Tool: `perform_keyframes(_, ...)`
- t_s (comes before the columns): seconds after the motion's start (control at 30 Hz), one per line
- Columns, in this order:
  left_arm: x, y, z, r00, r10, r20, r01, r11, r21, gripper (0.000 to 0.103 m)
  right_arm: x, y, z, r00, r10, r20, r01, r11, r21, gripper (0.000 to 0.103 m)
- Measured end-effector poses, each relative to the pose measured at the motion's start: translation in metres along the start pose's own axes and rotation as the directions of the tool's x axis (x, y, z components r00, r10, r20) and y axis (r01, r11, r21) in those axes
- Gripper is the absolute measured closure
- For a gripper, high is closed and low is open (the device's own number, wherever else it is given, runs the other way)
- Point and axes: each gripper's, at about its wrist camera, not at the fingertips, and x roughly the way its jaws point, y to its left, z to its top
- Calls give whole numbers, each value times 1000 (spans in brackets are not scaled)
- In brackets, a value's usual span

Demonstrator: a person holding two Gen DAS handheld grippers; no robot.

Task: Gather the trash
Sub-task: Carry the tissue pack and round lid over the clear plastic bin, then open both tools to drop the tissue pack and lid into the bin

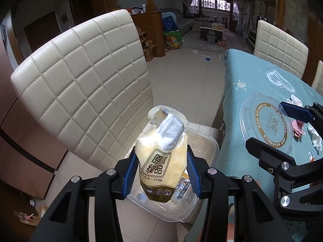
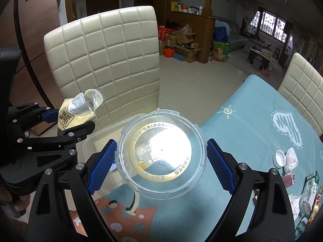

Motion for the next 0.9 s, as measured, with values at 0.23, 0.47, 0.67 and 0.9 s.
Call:
perform_keyframes(0.23, 8, 13, 3, 1000, 25, -4, -26, 998, -59, 30, 9, -1, 5, 1000, 1, -11, -1, 1000, -9, 15)
perform_keyframes(0.47, 14, 27, 0, 998, 53, -33, -56, 994, -92, 30, 19, 7, 9, 999, 27, -20, -27, 999, -27, 15)
perform_keyframes(0.67, 14, 39, -6, 996, 72, -50, -77, 990, -122, 30, 25, 19, 14, 998, 59, -22, -60, 997, -55, 15)
perform_keyframes(0.9, 11, 45, -13, 993, 97, -59, -105, 985, -140, 30, 25, 25, 17, 995, 101, -4, -101, 992, -72, 14)
